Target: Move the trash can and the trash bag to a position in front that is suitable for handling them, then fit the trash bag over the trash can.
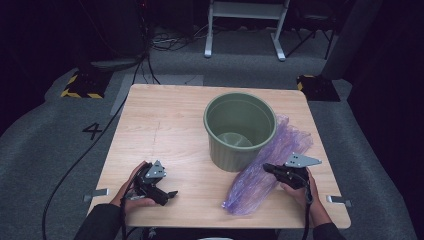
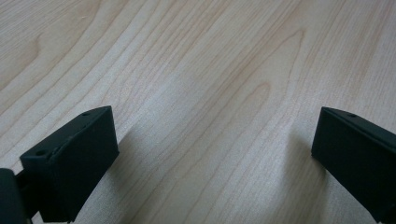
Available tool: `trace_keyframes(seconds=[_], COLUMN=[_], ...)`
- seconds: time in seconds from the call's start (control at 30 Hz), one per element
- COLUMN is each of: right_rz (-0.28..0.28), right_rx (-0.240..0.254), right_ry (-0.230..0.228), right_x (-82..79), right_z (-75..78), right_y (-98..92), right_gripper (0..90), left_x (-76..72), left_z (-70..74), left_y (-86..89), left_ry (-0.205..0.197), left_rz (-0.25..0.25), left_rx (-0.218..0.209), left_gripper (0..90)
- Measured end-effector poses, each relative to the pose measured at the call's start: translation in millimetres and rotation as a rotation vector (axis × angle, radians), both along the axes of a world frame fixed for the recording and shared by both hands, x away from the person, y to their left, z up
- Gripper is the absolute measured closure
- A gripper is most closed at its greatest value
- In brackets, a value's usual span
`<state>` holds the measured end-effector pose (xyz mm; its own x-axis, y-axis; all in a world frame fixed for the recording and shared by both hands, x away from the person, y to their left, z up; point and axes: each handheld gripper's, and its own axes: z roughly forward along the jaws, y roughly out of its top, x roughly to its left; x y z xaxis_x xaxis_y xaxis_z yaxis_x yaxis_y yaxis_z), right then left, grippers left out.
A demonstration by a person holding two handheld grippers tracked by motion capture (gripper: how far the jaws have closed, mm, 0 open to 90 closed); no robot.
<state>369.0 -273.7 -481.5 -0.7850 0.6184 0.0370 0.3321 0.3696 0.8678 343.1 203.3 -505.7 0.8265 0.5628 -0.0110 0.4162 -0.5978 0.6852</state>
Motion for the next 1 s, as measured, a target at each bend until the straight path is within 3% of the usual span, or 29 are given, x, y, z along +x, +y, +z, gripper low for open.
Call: trace_keyframes(seconds=[0.5, 0.7, 1.0], right_rz=[-0.007, -0.009, 0.03], right_rx=[0.044, 0.051, 0.089], right_ry=[-0.071, -0.117, -0.195], right_x=[-15.1, -21.0, -36.6], right_z=[17.5, 28.8, 51.1], right_y=[-8.8, -11.9, -12.0], right_gripper=[90.0, 90.0, 90.0], left_x=[1.0, 1.1, 1.8], left_z=[0.0, -0.1, -0.1], left_y=[-0.1, -0.1, -0.5], left_ry=[-0.001, -0.001, 0.0], left_rz=[-0.006, -0.006, -0.006], left_rx=[0.001, 0.0, -0.001], left_gripper=[0.0, 0.0, 0.0])
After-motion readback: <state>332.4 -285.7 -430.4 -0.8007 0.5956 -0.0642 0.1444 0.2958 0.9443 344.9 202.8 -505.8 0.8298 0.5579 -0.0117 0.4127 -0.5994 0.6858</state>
